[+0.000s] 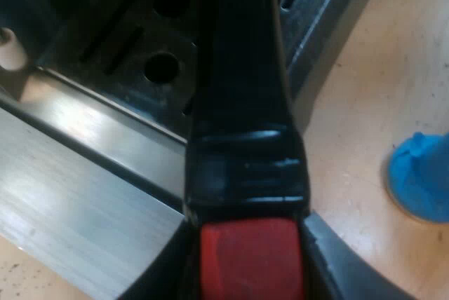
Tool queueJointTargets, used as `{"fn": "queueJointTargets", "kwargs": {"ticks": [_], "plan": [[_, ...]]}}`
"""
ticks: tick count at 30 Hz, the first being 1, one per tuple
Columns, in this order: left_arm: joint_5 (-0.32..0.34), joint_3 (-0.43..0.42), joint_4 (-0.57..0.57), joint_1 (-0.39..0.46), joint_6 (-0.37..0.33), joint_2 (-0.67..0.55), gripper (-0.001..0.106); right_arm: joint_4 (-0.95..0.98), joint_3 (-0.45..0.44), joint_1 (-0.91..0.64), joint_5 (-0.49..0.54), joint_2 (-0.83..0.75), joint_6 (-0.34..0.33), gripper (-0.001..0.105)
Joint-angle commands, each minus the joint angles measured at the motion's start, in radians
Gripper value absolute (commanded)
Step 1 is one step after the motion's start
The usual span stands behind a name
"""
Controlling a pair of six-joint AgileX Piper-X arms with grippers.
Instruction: Put the handle in the coffee machine
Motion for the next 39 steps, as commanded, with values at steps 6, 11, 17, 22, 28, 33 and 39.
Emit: {"fn": "queueJointTargets", "kwargs": {"ticks": [6, 11, 17, 22, 28, 33, 39], "plan": [[0.075, -0.058, -0.019, -0.002, 0.017, 0.052, 0.000, 0.001, -0.007, -0.034, 0.000, -0.003, -0.011, 0.081], [0.095, -0.058, -0.017, -0.002, 0.022, 0.054, 0.000, 0.001, -0.007, -0.034, 0.017, -0.003, -0.011, 0.081], [0.116, -0.059, -0.025, -0.002, 0.022, 0.054, 0.000, 0.001, -0.007, -0.042, 0.024, -0.003, -0.011, 0.081], [0.124, -0.061, -0.047, -0.002, 0.020, 0.085, 0.000, 0.001, -0.007, -0.042, 0.024, -0.003, -0.011, 0.081], [0.124, -0.079, -0.049, -0.002, 0.030, 0.105, 0.000, 0.001, -0.007, -0.042, 0.024, -0.003, -0.011, 0.081], [0.124, -0.098, -0.063, -0.002, 0.029, 0.105, 0.000, 0.001, -0.007, -0.042, 0.024, -0.003, -0.003, 0.081], [0.124, -0.099, -0.073, -0.002, 0.027, 0.107, 0.000, 0.001, -0.007, -0.042, 0.022, -0.003, -0.003, 0.081]]}}
